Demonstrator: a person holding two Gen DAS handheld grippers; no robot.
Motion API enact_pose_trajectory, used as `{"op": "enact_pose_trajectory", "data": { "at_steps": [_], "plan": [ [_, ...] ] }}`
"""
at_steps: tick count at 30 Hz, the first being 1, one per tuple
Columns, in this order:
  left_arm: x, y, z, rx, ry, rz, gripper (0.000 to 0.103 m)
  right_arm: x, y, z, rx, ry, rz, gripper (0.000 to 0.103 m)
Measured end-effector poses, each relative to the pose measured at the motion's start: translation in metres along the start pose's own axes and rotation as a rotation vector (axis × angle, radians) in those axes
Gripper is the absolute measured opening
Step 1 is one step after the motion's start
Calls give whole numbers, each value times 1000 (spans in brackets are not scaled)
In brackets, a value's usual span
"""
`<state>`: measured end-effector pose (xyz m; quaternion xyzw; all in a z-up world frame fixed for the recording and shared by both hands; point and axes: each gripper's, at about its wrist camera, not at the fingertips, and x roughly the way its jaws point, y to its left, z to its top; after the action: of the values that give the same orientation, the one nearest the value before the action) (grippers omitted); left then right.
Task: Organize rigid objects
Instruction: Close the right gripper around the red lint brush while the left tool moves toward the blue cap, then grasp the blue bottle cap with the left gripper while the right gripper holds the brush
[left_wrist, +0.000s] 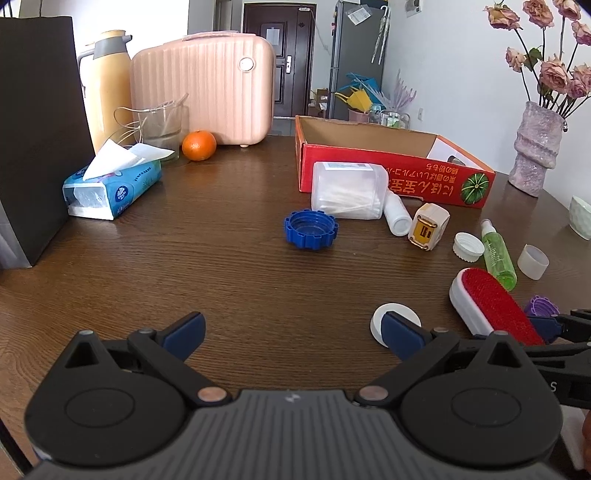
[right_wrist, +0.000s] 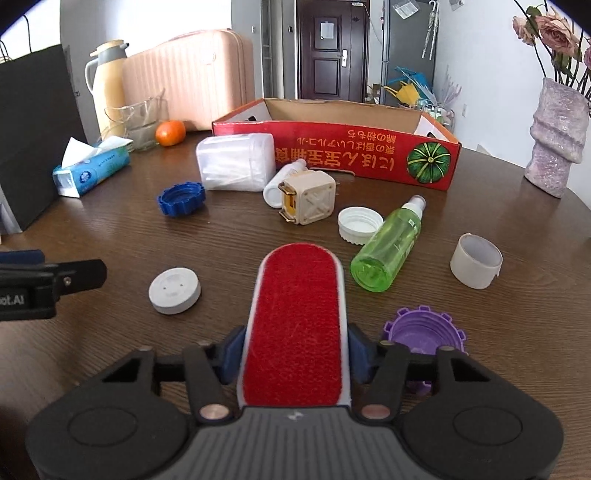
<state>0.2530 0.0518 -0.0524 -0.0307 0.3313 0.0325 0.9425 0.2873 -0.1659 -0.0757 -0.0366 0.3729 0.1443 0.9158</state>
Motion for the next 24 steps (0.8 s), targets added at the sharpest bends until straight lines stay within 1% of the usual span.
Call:
{"op": "enact_pose_trajectory", "data": {
  "at_steps": [4,13,24],
  "plan": [
    [0,-4,1,12,1,5,103,-2,-4,0,23,-8,20,55],
    [-4,-16,7,32,-15,6,103,-18,-11,4,47,-68,50,55],
    [-5,-31,18,36,-21,10,103,-34,-24,17,60,-136,55,55]
  ]
}}
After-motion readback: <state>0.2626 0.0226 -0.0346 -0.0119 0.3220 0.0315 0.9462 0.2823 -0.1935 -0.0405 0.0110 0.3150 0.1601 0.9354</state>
